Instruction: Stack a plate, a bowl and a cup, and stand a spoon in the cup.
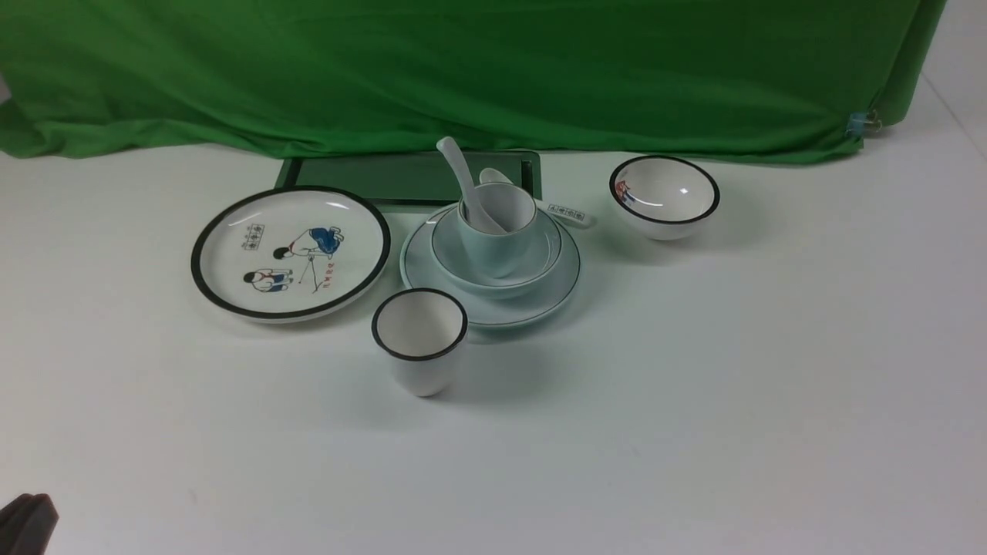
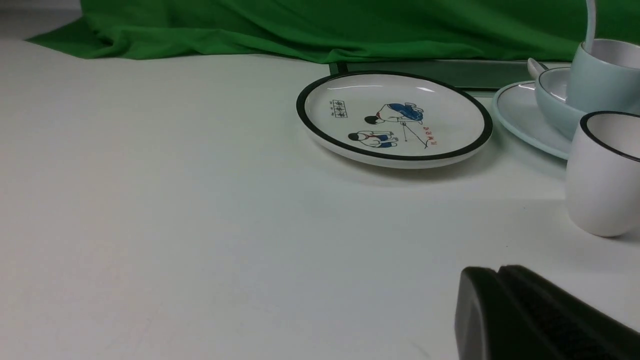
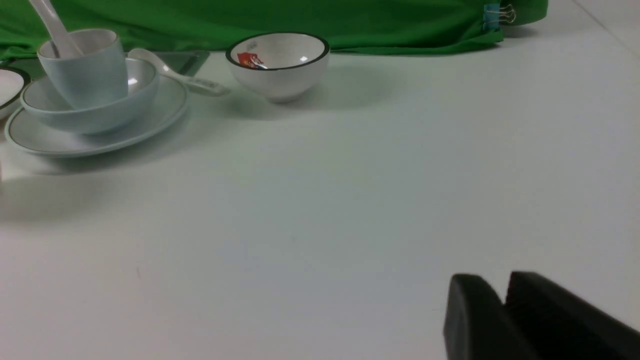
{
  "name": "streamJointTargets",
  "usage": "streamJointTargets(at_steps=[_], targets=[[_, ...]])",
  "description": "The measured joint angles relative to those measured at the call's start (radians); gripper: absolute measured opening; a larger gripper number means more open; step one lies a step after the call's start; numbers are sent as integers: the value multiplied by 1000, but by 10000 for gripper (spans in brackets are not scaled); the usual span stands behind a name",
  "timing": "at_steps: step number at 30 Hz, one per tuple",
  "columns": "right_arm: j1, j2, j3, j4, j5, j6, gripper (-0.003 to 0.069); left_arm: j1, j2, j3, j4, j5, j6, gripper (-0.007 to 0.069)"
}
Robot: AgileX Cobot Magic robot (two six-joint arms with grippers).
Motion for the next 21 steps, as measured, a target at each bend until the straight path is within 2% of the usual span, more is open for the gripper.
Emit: streamJointTargets(at_steps=[21], targets=[[0,0,0,0,0,0,176,0,0,0,0,0,3,-30]])
